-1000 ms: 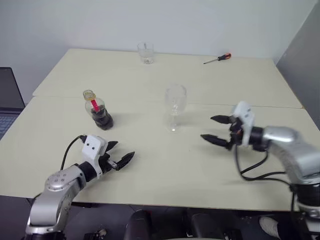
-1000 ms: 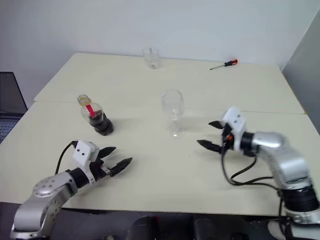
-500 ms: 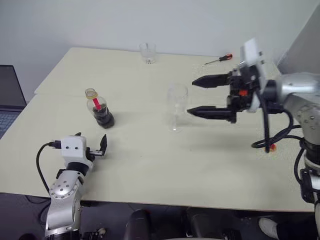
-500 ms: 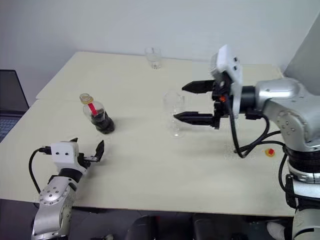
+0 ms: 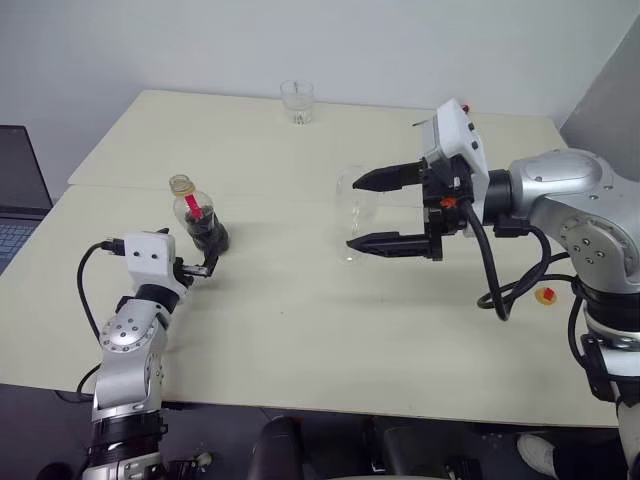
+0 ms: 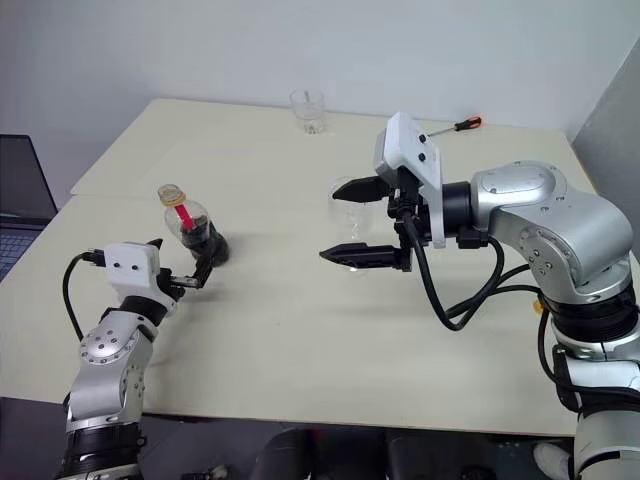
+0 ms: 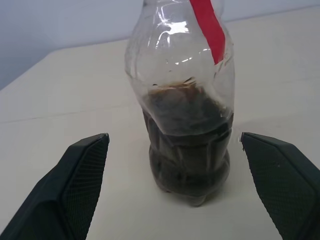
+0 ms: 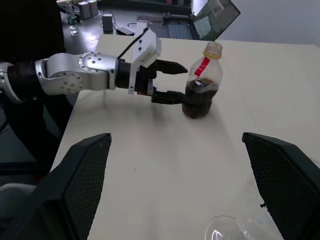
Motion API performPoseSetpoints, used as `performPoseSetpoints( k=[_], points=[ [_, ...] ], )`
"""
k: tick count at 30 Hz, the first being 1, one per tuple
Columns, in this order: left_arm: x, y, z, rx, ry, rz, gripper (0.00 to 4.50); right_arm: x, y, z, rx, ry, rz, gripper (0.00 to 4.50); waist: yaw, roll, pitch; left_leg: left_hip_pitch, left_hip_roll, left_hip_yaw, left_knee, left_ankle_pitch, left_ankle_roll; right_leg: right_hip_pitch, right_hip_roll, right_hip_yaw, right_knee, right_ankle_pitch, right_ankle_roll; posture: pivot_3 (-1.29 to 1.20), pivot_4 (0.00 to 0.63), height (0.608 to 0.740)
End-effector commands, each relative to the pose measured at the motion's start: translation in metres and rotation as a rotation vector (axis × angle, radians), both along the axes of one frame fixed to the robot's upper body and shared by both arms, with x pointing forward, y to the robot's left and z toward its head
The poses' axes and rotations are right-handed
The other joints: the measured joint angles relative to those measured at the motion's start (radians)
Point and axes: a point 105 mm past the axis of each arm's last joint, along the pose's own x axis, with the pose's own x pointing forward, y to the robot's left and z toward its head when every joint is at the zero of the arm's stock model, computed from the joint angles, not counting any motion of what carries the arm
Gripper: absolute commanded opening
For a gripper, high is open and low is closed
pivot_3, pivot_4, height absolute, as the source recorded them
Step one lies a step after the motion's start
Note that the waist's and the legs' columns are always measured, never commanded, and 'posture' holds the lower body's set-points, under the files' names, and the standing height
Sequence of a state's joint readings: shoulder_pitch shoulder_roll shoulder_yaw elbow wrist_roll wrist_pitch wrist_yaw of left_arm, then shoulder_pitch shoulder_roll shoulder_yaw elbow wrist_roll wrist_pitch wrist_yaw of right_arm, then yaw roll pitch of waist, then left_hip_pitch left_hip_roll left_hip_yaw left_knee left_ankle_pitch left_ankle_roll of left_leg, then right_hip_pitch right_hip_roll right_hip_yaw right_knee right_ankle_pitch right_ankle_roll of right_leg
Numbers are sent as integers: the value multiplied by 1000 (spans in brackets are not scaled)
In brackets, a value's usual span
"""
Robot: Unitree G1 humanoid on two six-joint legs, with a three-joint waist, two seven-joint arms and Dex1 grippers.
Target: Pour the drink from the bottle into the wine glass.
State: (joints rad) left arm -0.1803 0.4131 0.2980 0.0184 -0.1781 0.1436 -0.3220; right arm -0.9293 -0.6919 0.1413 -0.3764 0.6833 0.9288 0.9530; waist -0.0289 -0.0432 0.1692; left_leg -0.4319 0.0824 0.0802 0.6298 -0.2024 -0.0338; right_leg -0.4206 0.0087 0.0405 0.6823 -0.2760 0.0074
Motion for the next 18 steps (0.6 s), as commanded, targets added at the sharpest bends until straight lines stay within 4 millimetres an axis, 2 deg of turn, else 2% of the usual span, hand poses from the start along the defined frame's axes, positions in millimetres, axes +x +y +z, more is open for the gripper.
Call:
performPoseSetpoints(
  k=[1,11,15,18],
  points=[
    [11,0,6,14,-17,-29,4500,-5,3,11,15,-48,13,4478,0,0,0,0,0,0,0,0,0,0,0,0,0,0,0,0,150,740],
    [42,-6,7,32,-23,-87,4500,-7,5,14,13,-60,-2,4478,0,0,0,0,0,1,1,0,0,0,3,0,0,1,1,0,150,740],
    [54,-13,16,57,-45,-115,4500,-4,-1,15,11,-69,-50,4478,1,0,0,0,0,1,1,0,0,0,3,0,0,1,1,0,150,740],
    [59,-19,19,71,-52,-145,3558,-3,-5,16,20,-72,-84,4500,1,0,0,0,0,1,1,0,0,0,3,0,0,1,1,0,150,740]
  ],
)
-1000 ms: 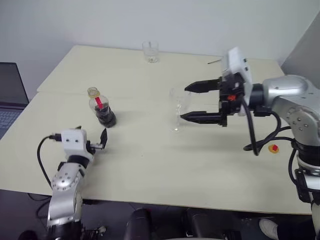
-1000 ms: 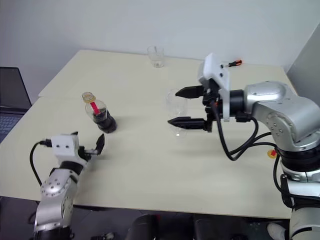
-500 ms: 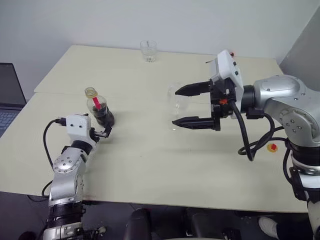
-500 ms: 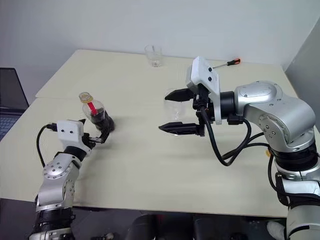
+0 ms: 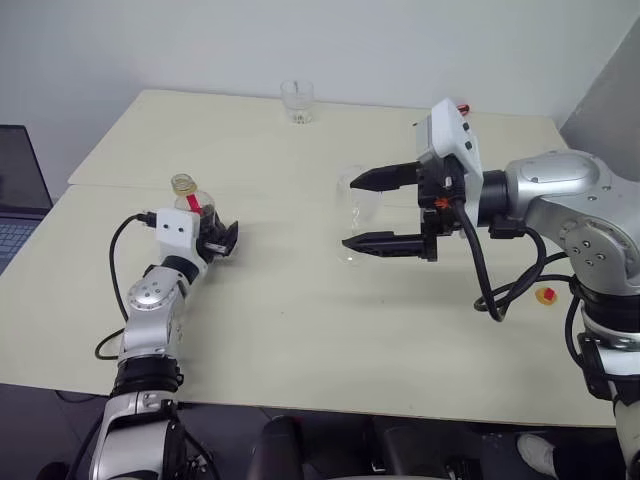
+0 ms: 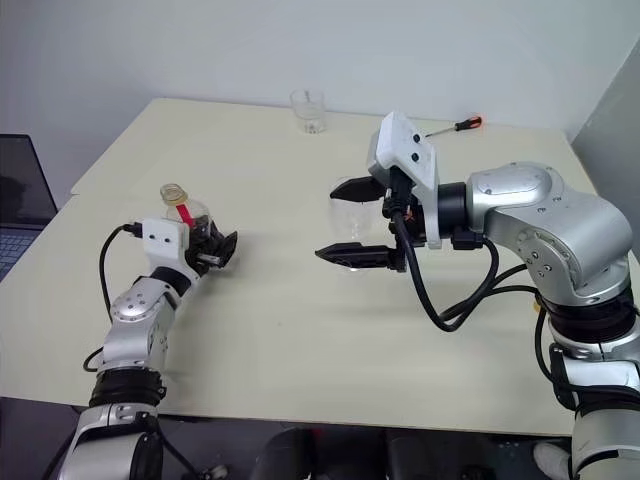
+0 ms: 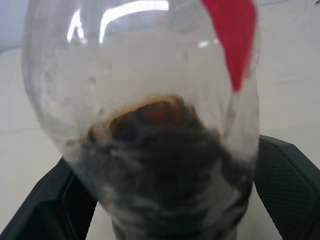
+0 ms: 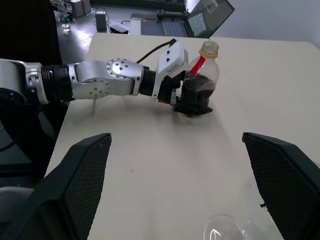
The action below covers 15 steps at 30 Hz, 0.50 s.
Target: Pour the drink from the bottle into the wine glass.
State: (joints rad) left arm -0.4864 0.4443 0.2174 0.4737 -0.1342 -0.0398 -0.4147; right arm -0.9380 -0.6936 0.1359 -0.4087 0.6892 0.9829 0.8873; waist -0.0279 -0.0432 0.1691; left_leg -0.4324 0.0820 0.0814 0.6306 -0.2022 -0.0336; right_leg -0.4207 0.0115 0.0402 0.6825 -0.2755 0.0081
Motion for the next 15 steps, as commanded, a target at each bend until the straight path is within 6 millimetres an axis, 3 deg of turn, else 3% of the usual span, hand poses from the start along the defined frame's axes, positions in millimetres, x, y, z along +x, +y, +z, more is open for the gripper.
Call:
performPoseSetpoints(
  k=[1,5,7,11,15],
  points=[
    [5,-6,17,46,-60,-31,3238,-3,-8,15,33,-64,-42,4500,0,0,0,0,0,0,0,0,0,0,0,0,0,0,0,0,150,740],
    [8,-6,27,51,-82,-38,1951,6,-24,12,73,-55,-153,4500,0,0,0,0,0,1,0,0,0,0,0,0,0,0,0,0,150,740],
    [10,-8,36,66,-99,-52,1539,11,-38,4,81,-35,-235,4500,0,0,0,0,0,1,0,0,0,0,0,0,0,0,0,0,150,740],
    [19,-18,64,126,-143,-112,1154,17,-68,-6,187,-25,-402,4500,4,-1,0,-1,0,-1,0,0,0,0,0,0,0,0,0,0,150,740],
    [36,-44,104,293,-205,-191,1051,18,-104,-25,293,-93,-588,4500,25,-2,-1,-1,-1,-2,1,0,0,1,0,-1,-1,0,1,0,150,740]
  ],
)
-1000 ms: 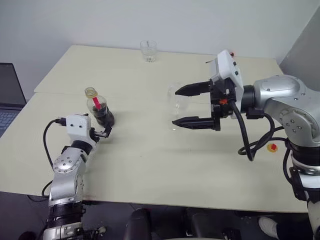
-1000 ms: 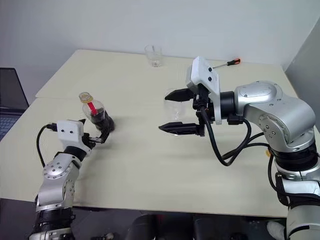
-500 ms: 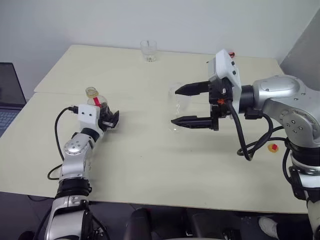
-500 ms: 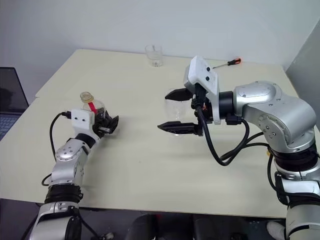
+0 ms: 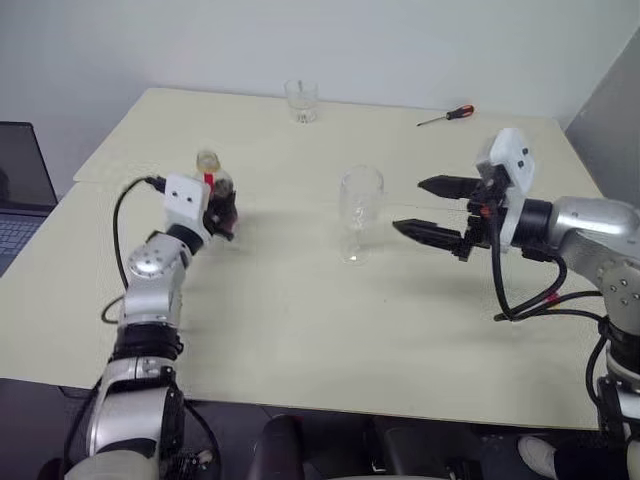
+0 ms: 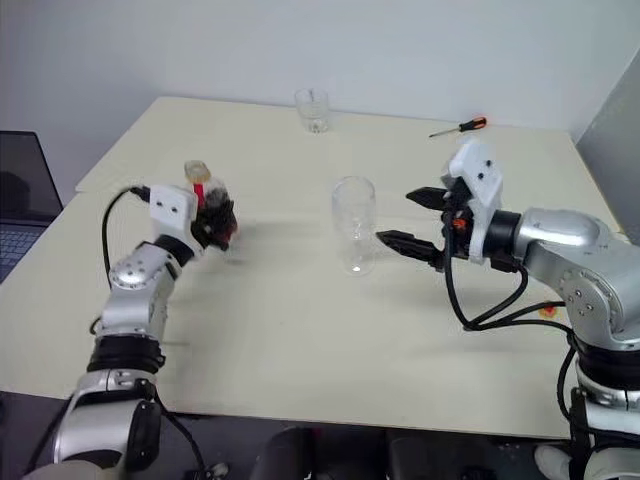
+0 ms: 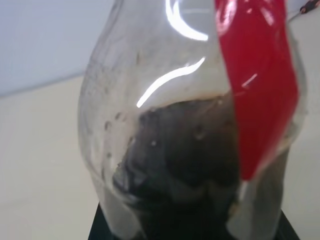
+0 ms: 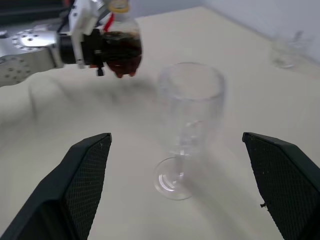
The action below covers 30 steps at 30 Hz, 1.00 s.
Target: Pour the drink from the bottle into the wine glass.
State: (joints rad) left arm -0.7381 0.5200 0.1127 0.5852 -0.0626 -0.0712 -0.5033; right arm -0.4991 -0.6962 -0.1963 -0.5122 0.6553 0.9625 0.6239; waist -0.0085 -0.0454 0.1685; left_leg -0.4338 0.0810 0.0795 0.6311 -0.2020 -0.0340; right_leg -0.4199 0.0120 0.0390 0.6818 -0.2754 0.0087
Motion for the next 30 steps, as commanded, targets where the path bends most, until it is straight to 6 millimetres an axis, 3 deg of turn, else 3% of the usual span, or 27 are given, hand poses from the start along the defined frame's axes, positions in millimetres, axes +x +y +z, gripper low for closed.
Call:
performPoseSetpoints(
  k=[1,5,11,18,22,30],
  points=[
    [8,-21,45,137,-124,-66,1042,-9,-16,16,112,-183,-86,4500,6,0,0,0,-1,1,0,0,0,0,0,0,0,0,1,0,150,740],
    [17,-44,67,265,-193,-121,1031,-22,-20,4,139,-228,-132,4500,3,1,1,1,-1,4,0,0,0,-1,0,3,0,1,2,0,150,740],
    [22,-89,97,441,-328,-232,1024,-50,12,-9,176,-227,-40,4500,0,1,1,1,0,2,0,0,0,-1,2,2,0,1,3,0,150,740],
    [20,-120,96,574,-412,-312,1007,-48,39,-16,149,-233,2,4500,-1,1,1,1,-1,3,1,0,0,-1,2,3,1,1,3,0,150,740],
    [18,-125,93,640,-461,-307,1007,-35,30,-17,133,-261,-71,4500,3,1,1,1,-1,3,1,0,0,-1,2,2,0,1,3,0,150,740],
    [22,-121,84,754,-488,-263,1007,-35,23,-19,103,-269,-80,4500,3,1,1,1,-1,3,2,0,0,-1,2,3,1,1,2,0,150,740]
  ],
)
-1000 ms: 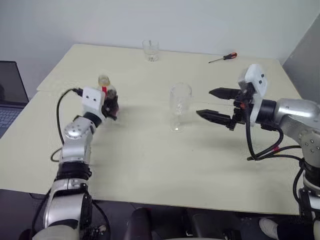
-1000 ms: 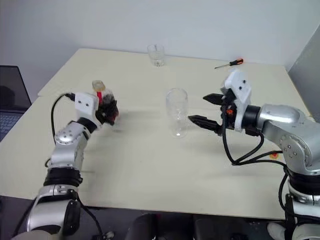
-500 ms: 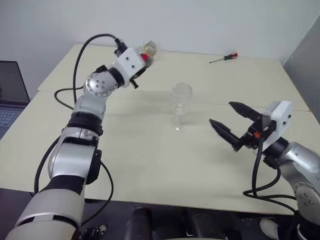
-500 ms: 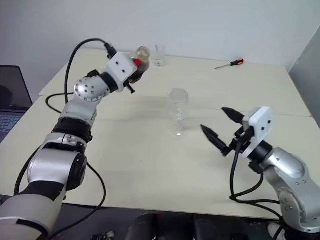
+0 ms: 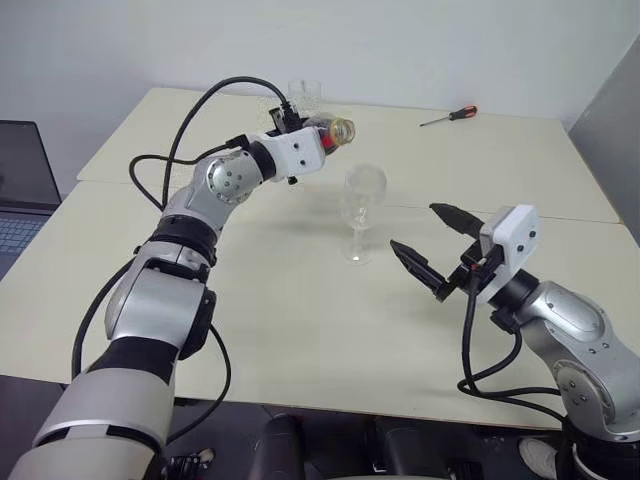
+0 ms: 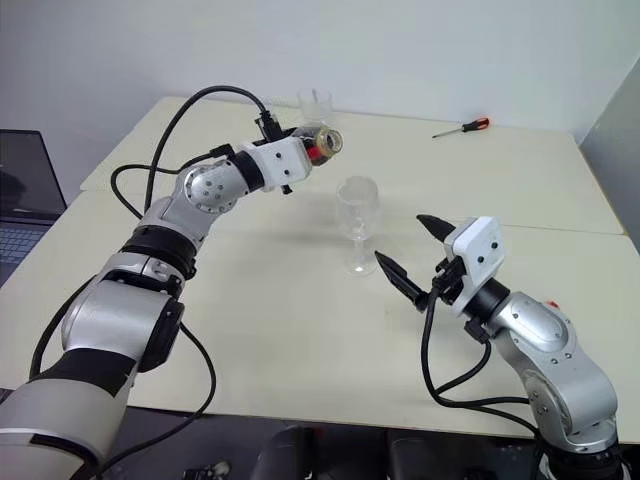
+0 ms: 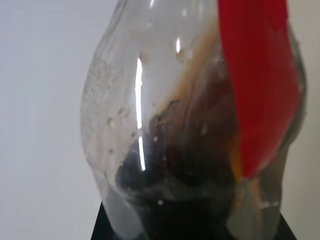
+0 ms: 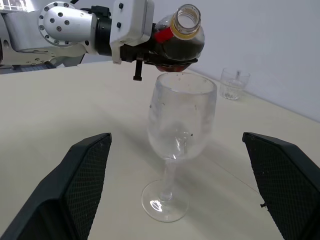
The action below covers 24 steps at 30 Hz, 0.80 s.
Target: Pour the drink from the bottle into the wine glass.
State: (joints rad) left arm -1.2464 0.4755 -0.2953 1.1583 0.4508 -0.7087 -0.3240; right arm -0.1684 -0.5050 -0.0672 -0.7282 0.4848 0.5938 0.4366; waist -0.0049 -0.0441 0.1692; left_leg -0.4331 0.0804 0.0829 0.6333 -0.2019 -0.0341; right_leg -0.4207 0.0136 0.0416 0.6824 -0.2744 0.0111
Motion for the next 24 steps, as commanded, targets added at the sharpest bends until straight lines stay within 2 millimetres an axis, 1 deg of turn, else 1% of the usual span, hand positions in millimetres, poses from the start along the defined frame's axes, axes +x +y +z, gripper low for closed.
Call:
performPoseSetpoints(
  k=[1,7,16,19,24],
  points=[
    [-2,-2,27,17,-114,-1,1007,-1,-7,10,-9,-66,-29,4500,0,0,0,0,0,0,0,0,0,0,0,0,0,0,0,0,150,740],
    [-2,-4,29,36,-146,2,1007,2,-10,11,-10,-75,-48,4500,1,0,0,0,0,0,2,0,0,0,0,0,2,0,0,0,150,740],
    [-4,-9,27,112,-187,-15,998,1,-9,13,-18,-78,-40,4500,0,0,0,0,0,0,7,0,0,0,0,0,5,0,0,0,150,740],
    [-4,-10,30,108,-202,-18,988,0,-7,14,-21,-81,-33,4500,0,0,0,0,0,0,10,0,0,0,0,0,9,0,0,0,150,740],
    [-5,-14,34,172,-266,-20,986,0,-8,17,-28,-90,-34,4500,0,0,0,0,0,0,13,0,0,0,0,1,14,-1,3,0,150,740]
  ],
)
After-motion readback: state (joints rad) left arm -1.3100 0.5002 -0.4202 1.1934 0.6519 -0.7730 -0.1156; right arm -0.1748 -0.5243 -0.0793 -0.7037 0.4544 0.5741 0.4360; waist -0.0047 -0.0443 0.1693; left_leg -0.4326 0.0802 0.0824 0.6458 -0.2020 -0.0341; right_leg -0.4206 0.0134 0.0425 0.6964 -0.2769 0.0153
